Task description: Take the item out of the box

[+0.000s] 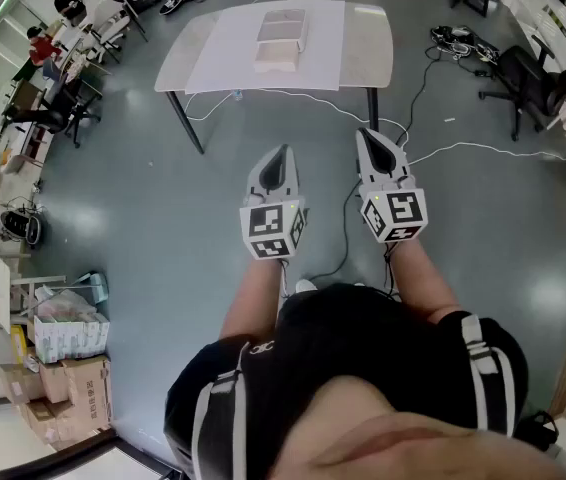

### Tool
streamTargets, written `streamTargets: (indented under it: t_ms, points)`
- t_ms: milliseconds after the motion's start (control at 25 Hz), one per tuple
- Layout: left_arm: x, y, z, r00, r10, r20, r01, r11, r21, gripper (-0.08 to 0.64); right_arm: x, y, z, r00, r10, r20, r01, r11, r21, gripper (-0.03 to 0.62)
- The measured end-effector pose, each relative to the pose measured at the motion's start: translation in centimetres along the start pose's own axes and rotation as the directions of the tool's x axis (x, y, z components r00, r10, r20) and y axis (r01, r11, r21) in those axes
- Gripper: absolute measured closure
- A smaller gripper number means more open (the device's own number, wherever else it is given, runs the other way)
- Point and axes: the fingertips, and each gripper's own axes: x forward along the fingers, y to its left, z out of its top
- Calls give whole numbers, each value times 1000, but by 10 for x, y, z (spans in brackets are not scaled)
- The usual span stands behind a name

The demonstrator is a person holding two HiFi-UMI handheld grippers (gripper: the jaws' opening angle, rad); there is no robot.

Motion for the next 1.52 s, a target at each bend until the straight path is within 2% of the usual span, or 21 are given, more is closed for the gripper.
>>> streamTargets:
  t_ms: [280,600,1000,1280,1520]
  points:
    - [-5,15,1,1000,0,10,0,1000,-8,548,8,11,-1,999,-38,-1,38,999,-9,580]
    - [-15,56,2,1000,8,29,-8,1000,-20,548,29,43,-4,998,-57,16,57,998,-5,580]
    - [-29,96,-10,998,-50,37,52,998,-28,548,42,90,-24,995,-100,11,100,995,-15,578]
    - [-29,125,-17,999,-39,25,40,998,-46,549,65,104,-31,995,-104,-5,104,994,-29,578]
    - [-6,142,-25,999,-41,17,42,998,-42,548,94,101,-41,996,-94,-6,94,995,-39,580]
